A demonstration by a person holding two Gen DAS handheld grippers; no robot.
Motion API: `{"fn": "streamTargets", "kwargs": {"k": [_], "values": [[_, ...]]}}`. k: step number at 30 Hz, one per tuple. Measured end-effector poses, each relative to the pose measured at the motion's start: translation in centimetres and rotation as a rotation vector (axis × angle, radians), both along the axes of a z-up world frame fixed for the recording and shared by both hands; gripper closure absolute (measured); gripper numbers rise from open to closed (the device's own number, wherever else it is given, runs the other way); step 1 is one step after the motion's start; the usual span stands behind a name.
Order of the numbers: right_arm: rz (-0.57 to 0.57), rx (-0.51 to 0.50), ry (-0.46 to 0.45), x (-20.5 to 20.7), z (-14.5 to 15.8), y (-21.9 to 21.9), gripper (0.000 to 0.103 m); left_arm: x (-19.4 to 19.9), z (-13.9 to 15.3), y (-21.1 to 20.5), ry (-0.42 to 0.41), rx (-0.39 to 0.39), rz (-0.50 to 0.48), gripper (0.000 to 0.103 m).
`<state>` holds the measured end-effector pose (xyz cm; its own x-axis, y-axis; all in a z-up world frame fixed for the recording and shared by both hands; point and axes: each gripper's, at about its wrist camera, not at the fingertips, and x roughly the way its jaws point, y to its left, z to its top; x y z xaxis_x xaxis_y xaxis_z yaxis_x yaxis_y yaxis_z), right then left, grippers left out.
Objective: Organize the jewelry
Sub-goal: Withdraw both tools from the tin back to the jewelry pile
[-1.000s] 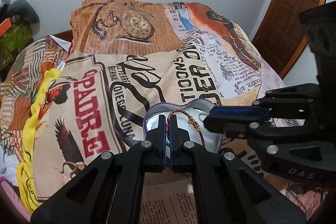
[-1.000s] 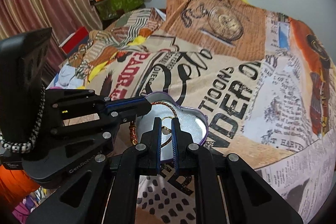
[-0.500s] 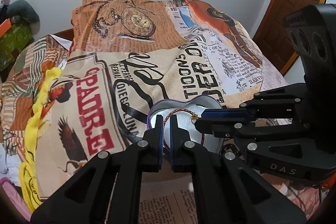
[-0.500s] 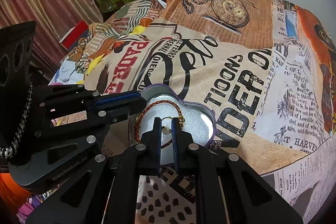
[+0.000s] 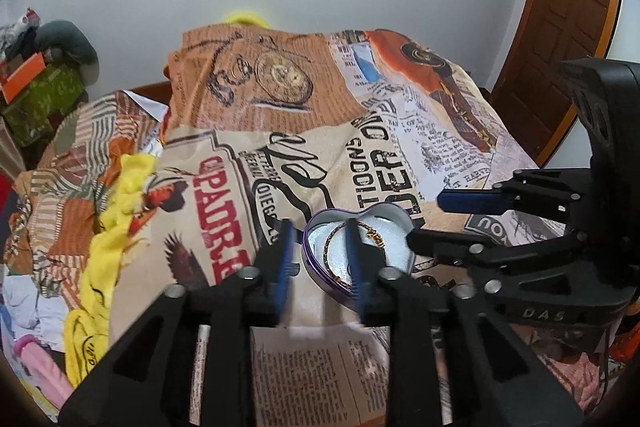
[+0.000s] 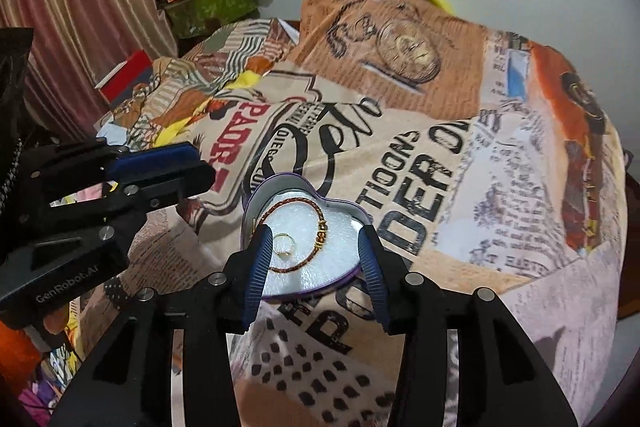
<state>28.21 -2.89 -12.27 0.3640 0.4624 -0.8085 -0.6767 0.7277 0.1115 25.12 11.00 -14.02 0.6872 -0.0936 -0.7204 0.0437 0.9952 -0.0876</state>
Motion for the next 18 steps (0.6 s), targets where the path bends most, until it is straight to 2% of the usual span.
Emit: {"fn": "streamTargets", "kwargs": {"k": [6, 10, 12, 18], "values": [[-0.032, 0.020, -0.052, -1.6, 2.0, -2.3, 0.062, -2.0, 1.9, -1.4, -0.024, 0.012, -0.022, 0.069], [-0.059, 0.039, -0.079, -2.5, 3.1, -4.2, 0.062, -3.2, 2.9, -2.7, -0.043, 0.020, -0.044, 0.060], [-0.075, 0.049, -0.097, -3.1, 3.7, -5.5, 0.062, -3.8, 3.4, -3.5, -0.051, 0.021, -0.059, 0.059], [-0.112, 0.053, -0.129, -4.2, 4.6, -8.7, 0.062, -4.3, 3.4, -6.0, -0.031, -0.001, -0.117, 0.056]]}}
